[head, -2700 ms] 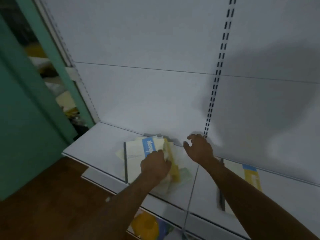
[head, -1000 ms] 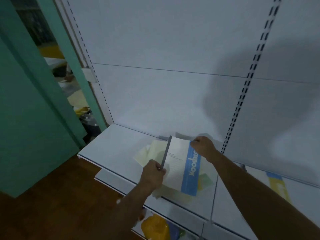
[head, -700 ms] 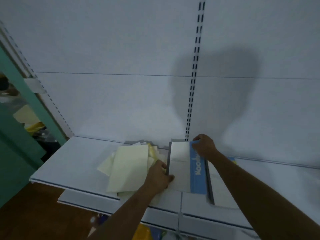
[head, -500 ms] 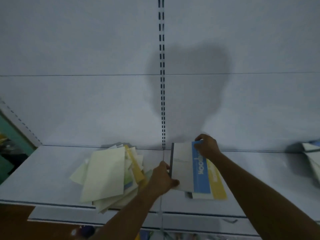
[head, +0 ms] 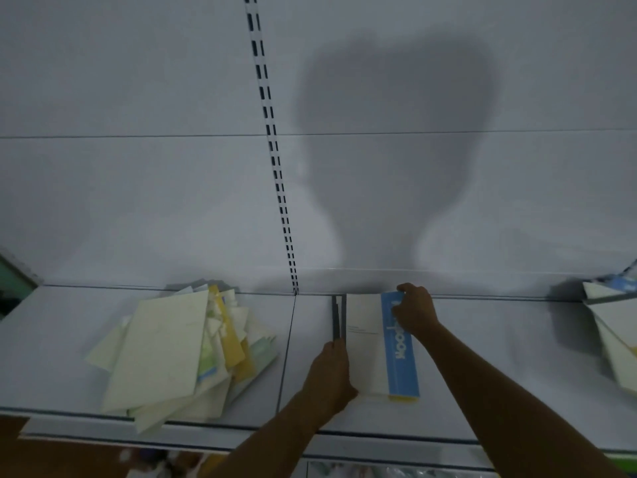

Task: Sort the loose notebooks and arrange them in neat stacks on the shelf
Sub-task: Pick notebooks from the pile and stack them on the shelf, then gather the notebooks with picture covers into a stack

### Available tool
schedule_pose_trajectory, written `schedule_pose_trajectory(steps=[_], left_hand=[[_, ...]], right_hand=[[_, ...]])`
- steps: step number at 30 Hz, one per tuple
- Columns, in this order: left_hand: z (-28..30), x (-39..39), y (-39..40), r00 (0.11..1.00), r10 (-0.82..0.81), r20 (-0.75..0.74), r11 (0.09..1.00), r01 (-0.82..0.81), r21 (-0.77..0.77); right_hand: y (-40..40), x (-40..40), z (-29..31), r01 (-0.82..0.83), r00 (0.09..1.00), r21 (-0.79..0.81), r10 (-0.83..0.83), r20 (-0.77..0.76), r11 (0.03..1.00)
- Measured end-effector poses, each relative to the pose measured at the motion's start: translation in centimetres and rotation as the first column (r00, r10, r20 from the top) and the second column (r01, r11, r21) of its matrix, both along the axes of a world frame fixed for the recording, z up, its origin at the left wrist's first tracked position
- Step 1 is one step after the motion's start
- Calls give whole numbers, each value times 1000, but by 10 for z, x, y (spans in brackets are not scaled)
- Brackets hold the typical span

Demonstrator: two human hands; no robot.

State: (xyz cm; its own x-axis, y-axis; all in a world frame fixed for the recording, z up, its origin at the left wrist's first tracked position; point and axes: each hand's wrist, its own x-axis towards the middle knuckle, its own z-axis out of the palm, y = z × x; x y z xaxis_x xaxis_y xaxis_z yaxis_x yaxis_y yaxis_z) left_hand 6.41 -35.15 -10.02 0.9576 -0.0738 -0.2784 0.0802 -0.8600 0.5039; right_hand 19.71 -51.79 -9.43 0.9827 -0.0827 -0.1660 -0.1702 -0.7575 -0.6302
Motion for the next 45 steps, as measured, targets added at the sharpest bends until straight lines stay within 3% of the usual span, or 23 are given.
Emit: schedule_pose_trajectory(steps=[6,14,25,29,32,39,45], left_hand=[[-7,-1,-1,999,40,-22,999,-39,34],[-8,-2,0,993,-16,-120,989,33,146],[-13,-3,15,998,39,-44,999,-38,28],[-14,-4,22,999,14,-35,1000,-14,14],[-6,-10,32,1000,20,-7,1000,-20,-19],[38,-31,113,924,196,327,980,-178,-87],[67,-58,233,775,511,373,843,-537,-38]], right_hand=[[12,1,-17,-53,999,14,53,-5,999],[20,-2,-23,-74,997,-59,72,-26,996],[23,-5,-25,4,1000,-10,-4,-30,1000],[31,-9,-22,7,999,-78,-11,-48,997],[49,-15,-12,13,999,-116,-9,37,993],[163,-23,25,-251,961,-32,253,111,968],[286,-48,45,-452,886,19,447,123,892]])
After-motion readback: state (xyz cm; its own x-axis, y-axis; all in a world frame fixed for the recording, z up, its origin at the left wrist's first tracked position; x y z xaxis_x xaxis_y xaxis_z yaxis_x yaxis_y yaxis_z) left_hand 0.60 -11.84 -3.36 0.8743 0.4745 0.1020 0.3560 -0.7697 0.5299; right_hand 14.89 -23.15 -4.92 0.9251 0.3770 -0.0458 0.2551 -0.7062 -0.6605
